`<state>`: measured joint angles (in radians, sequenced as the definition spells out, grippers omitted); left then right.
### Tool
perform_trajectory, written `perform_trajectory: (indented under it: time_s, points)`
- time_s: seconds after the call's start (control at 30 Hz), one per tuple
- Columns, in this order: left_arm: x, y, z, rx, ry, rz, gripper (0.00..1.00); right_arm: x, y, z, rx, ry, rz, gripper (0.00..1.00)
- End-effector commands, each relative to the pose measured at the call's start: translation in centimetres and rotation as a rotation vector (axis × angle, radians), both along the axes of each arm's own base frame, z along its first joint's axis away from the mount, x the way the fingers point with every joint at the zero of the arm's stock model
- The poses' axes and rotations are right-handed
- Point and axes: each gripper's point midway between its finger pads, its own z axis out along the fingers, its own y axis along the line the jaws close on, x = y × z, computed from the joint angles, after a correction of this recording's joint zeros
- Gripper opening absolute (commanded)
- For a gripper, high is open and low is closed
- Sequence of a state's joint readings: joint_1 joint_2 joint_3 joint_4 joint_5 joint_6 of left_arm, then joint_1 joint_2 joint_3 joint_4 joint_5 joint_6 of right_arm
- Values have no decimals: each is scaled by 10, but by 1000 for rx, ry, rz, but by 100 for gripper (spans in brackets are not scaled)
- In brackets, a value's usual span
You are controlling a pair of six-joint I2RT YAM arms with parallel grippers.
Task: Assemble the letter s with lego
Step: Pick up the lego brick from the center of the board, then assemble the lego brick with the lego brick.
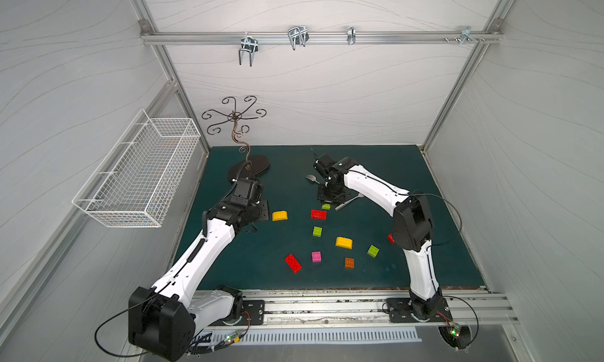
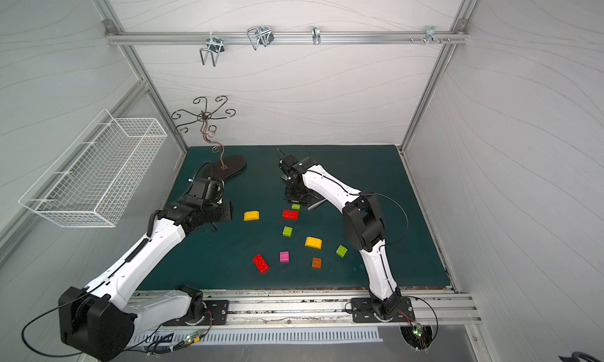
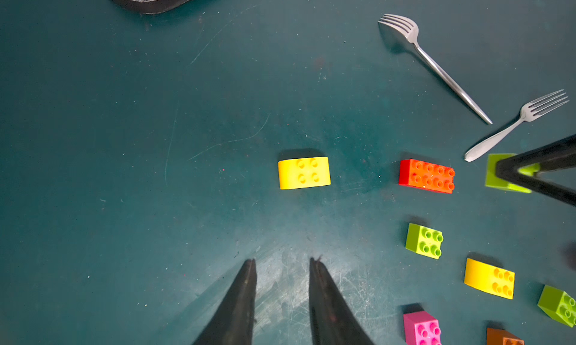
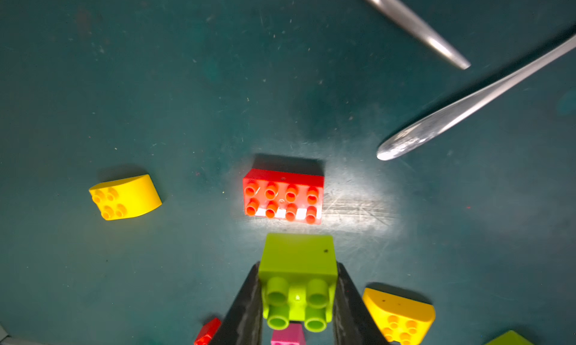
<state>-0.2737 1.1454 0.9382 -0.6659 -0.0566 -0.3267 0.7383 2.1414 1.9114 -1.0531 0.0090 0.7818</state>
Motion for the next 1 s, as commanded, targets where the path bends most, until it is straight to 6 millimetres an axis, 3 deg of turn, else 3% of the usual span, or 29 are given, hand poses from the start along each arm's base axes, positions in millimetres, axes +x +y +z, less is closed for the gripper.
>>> perform_trajectory:
  time_s: [0.0,0.13,0.67,0.97]
  points:
    - [4,2,14,-13,-38,21,32,-11,5,-24,-25,98,-51,0]
    - [4,2,15,-19,-41,22,33,-10,12,-31,-45,101,-53,0]
    - [2,2,19,-24,-52,19,32,-9,-3,-56,-138,115,-81,0]
    - [2,2,19,-23,-51,21,32,-10,-1,-70,-161,146,-35,0]
